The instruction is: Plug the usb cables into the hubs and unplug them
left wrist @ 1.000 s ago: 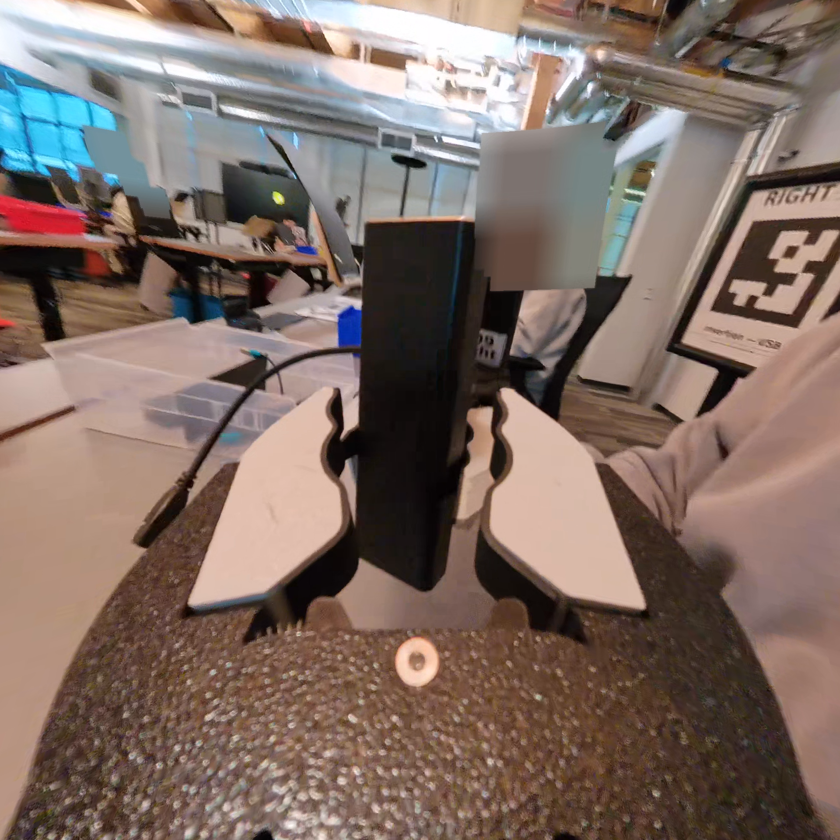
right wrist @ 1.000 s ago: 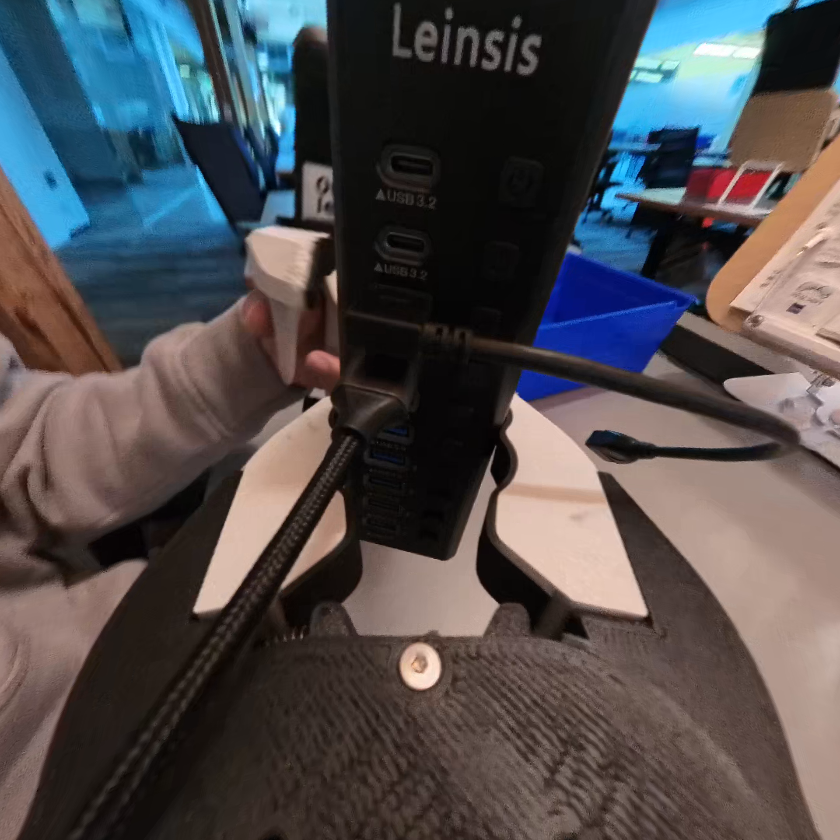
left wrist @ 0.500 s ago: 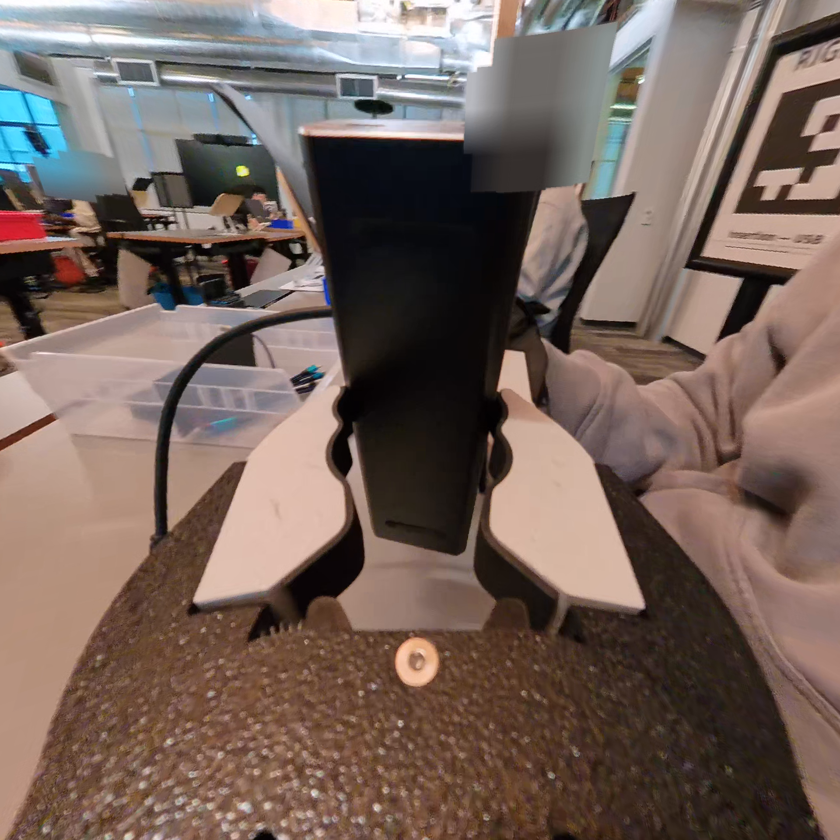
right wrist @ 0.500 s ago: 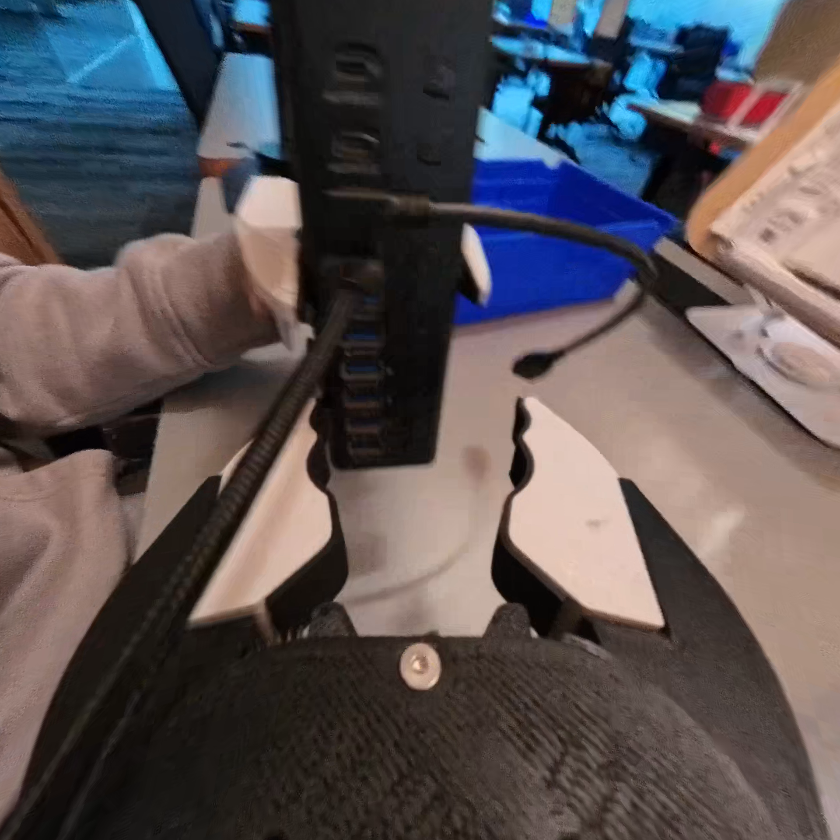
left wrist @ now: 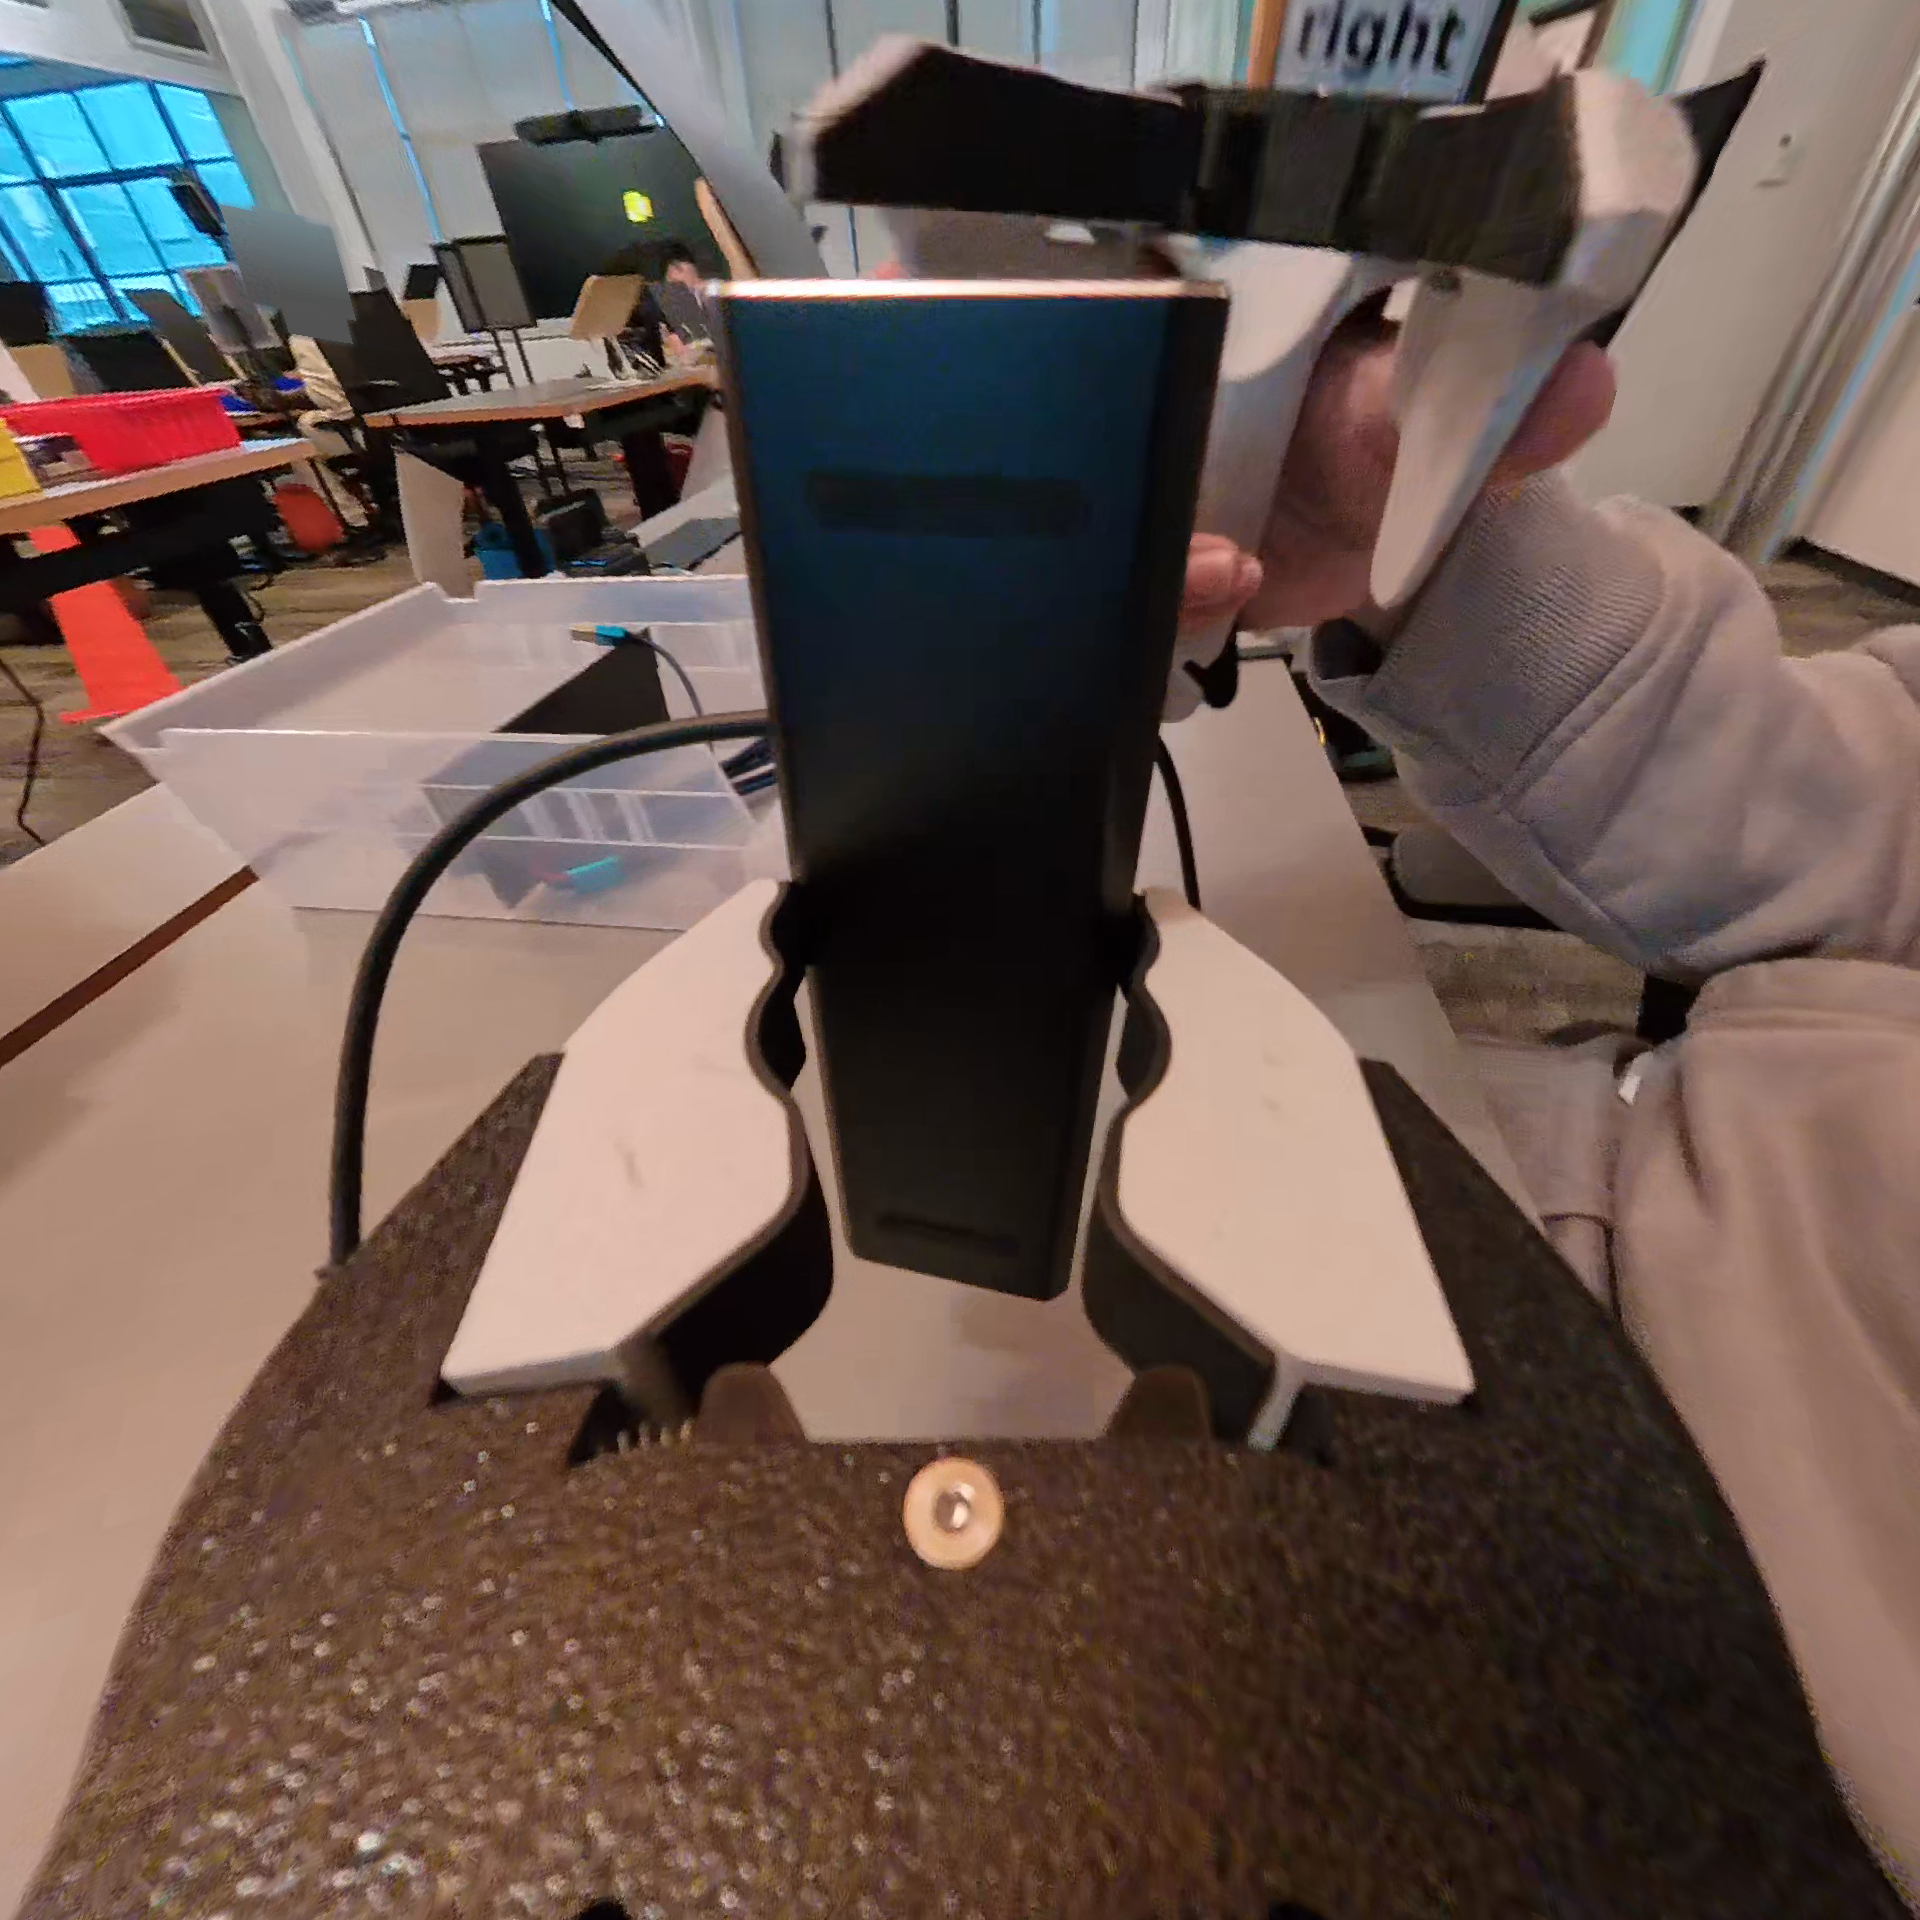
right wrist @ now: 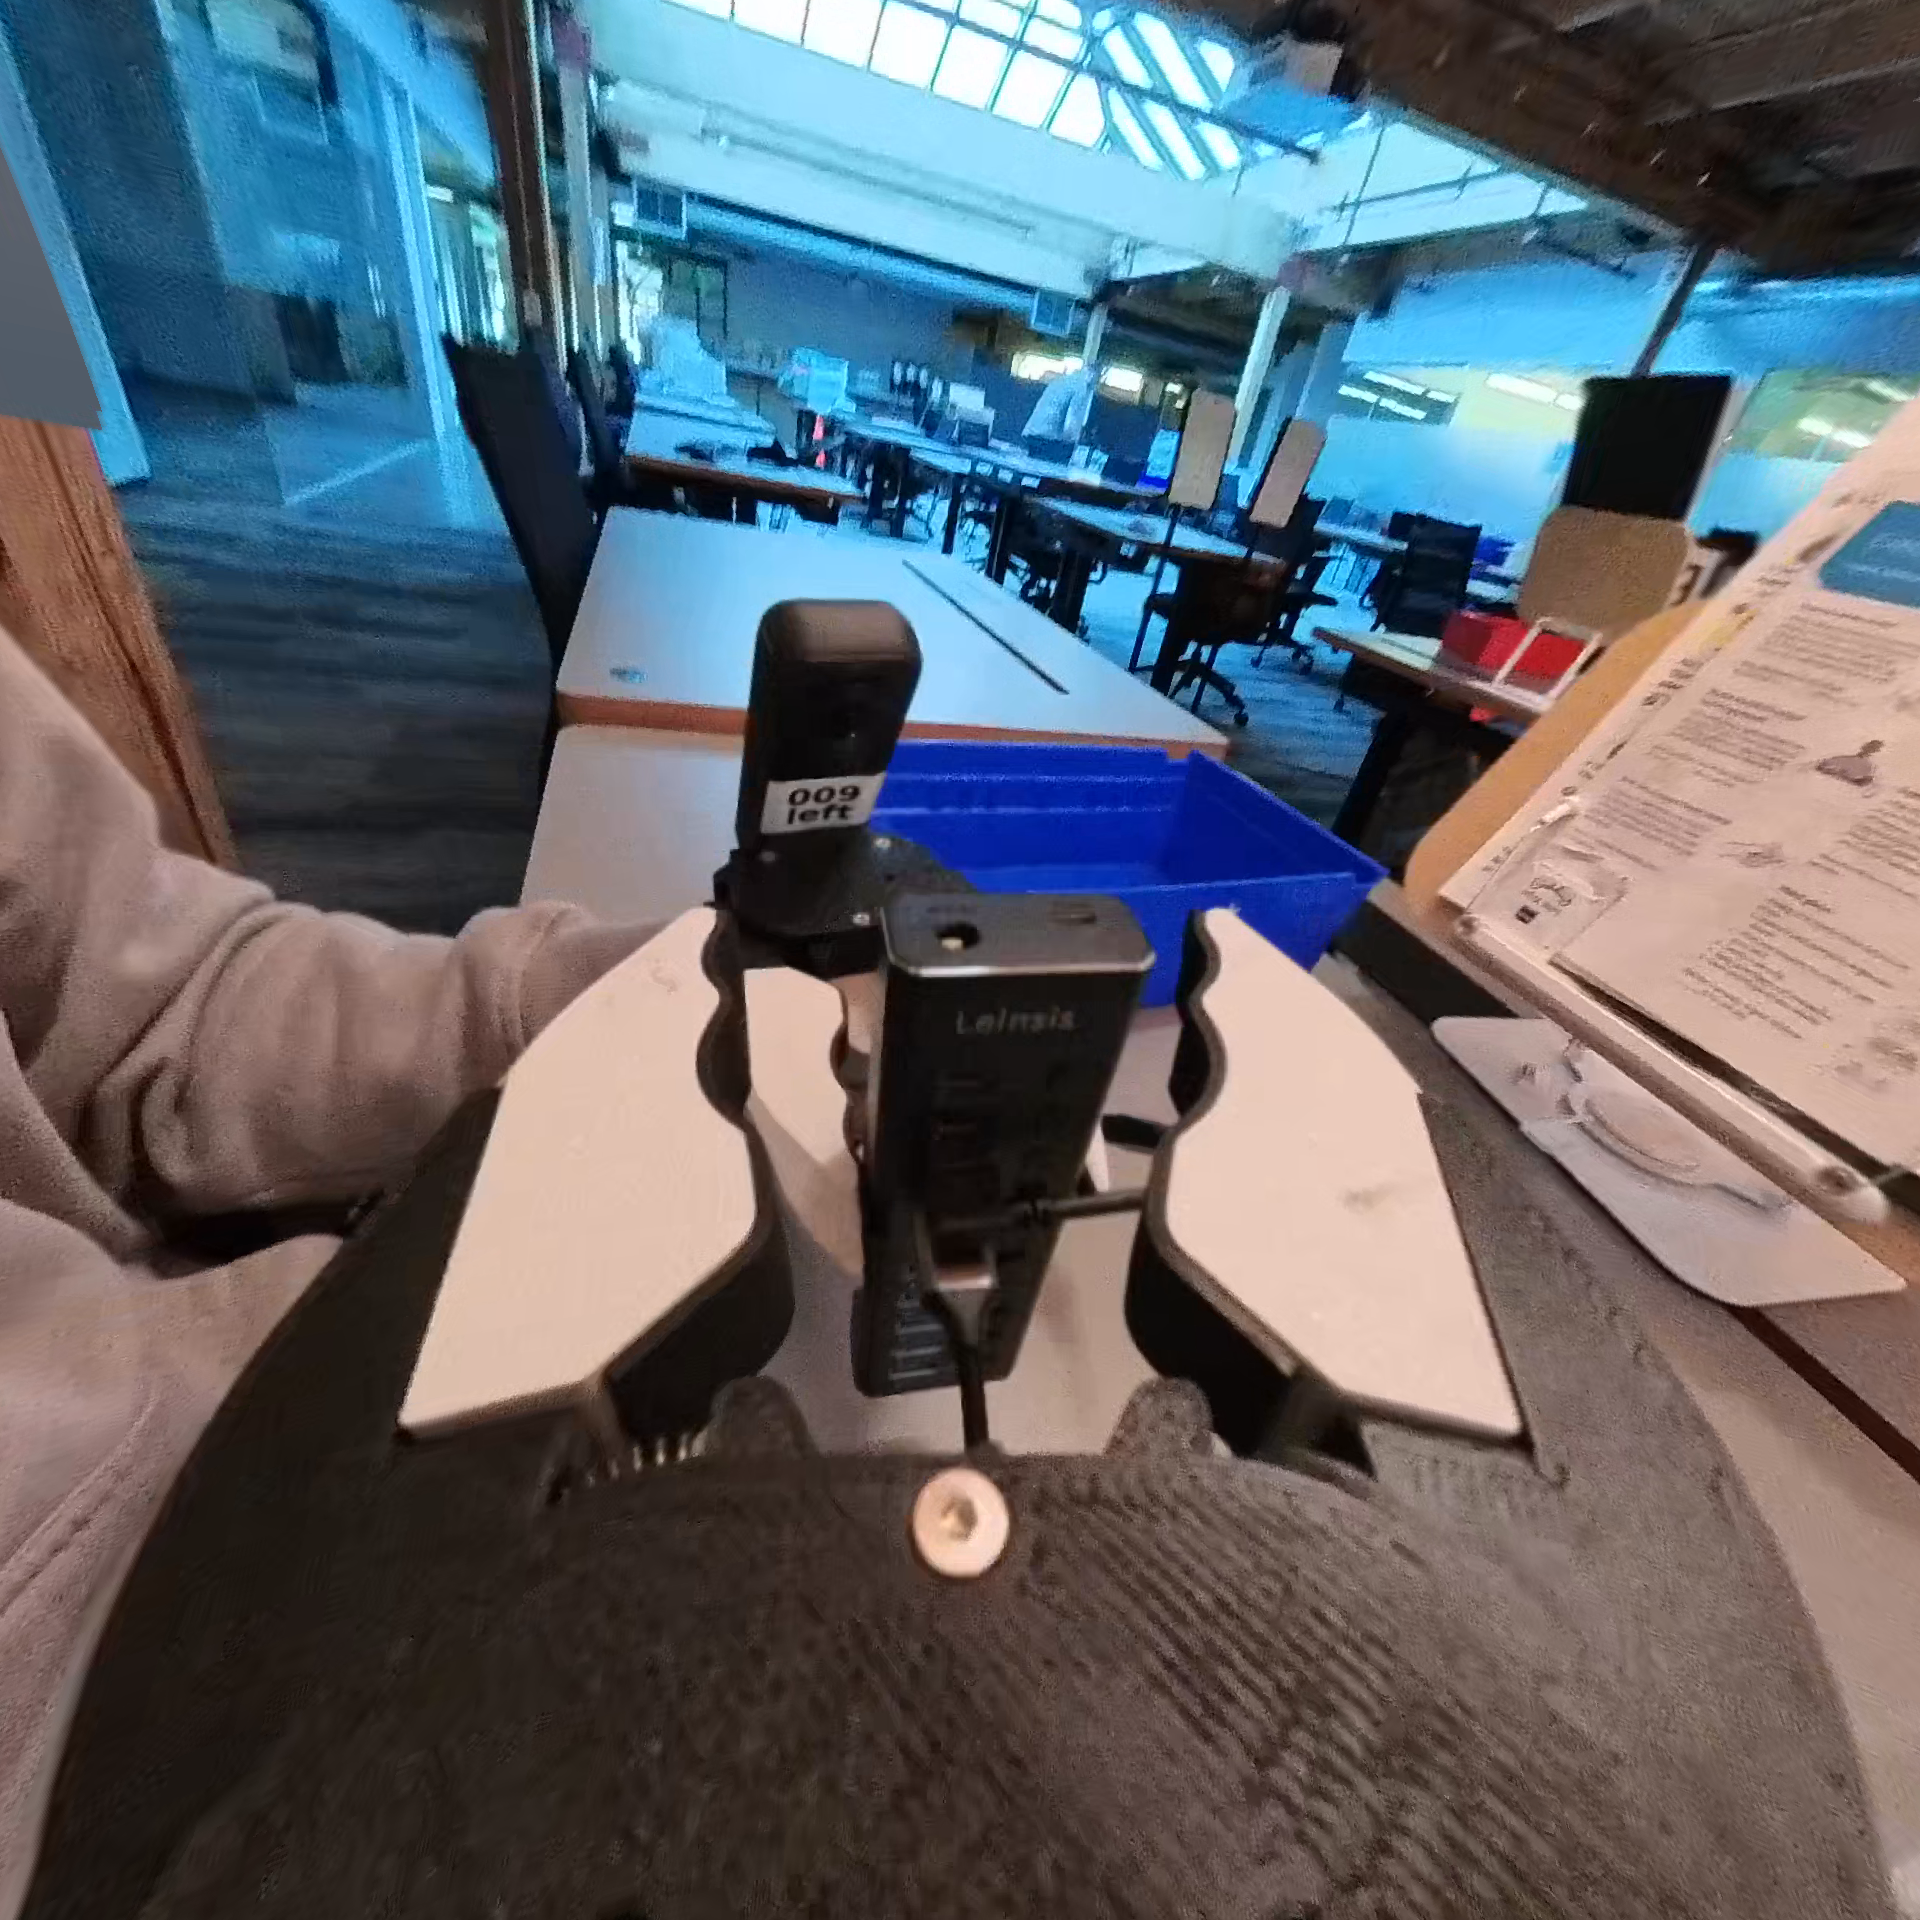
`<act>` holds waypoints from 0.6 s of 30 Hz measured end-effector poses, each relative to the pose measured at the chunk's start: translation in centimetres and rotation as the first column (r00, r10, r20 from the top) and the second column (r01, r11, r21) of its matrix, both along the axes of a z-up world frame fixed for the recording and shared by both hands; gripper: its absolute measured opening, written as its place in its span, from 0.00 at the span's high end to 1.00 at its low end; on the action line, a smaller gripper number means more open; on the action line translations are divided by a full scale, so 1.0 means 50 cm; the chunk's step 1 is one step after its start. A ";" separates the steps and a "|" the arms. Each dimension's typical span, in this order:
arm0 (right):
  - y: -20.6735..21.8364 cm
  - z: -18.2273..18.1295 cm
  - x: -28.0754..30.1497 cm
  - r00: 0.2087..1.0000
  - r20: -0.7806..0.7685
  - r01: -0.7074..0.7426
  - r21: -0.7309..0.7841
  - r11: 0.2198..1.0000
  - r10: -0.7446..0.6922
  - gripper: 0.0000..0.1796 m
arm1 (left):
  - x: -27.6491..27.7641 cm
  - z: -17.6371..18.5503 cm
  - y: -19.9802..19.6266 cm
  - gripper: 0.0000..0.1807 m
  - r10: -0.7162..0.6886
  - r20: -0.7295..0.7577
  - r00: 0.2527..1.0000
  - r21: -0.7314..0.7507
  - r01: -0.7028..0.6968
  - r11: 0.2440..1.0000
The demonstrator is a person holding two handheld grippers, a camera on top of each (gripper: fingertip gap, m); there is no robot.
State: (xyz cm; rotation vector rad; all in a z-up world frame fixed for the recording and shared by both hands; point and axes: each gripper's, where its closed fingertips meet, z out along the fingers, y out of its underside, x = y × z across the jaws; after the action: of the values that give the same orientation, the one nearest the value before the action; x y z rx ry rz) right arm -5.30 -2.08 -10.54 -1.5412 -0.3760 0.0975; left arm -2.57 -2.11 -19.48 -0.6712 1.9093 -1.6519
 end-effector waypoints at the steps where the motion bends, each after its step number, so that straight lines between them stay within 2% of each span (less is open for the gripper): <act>1: 0.015 -0.012 -0.005 1.000 0.018 -0.002 -0.031 1.000 0.002 0.57 | 0.000 -0.005 -0.008 0.67 -0.005 0.002 1.000 0.020 0.005 1.000; 3: 0.043 -0.040 0.010 0.998 0.047 0.049 -0.107 0.993 -0.044 0.63 | -0.002 -0.014 -0.018 0.67 -0.014 0.005 1.000 0.067 0.014 0.998; 4: 0.047 -0.045 0.003 0.999 0.048 0.024 -0.108 0.994 -0.019 0.65 | -0.001 -0.015 -0.018 0.67 -0.004 0.016 1.000 0.081 0.003 0.997; 6: 0.051 -0.046 0.003 1.000 0.022 0.018 -0.111 0.994 -0.016 0.65 | 0.000 -0.020 -0.014 0.67 0.000 0.009 1.000 0.091 0.000 0.996; 10: 0.050 -0.023 0.002 0.999 -0.052 -0.005 -0.065 0.998 0.002 0.65 | -0.006 0.002 -0.016 0.67 -0.022 0.050 0.999 0.006 0.022 1.000; 13: 0.052 -0.019 -0.006 0.999 -0.043 -0.016 -0.071 0.997 0.013 0.65 | -0.008 0.009 -0.023 0.67 -0.036 0.052 0.998 -0.040 0.038 0.998; 18: 0.062 -0.024 -0.035 0.999 0.002 -0.034 -0.090 0.995 0.034 0.65 | -0.006 -0.010 -0.041 0.61 -0.037 0.010 0.999 0.023 0.037 0.999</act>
State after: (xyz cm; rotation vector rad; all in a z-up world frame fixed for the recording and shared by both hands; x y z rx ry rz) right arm -7.03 1.01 -11.75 -1.6240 -0.4049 0.1400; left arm -2.86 -4.14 -19.99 -0.6206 1.9410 -1.6504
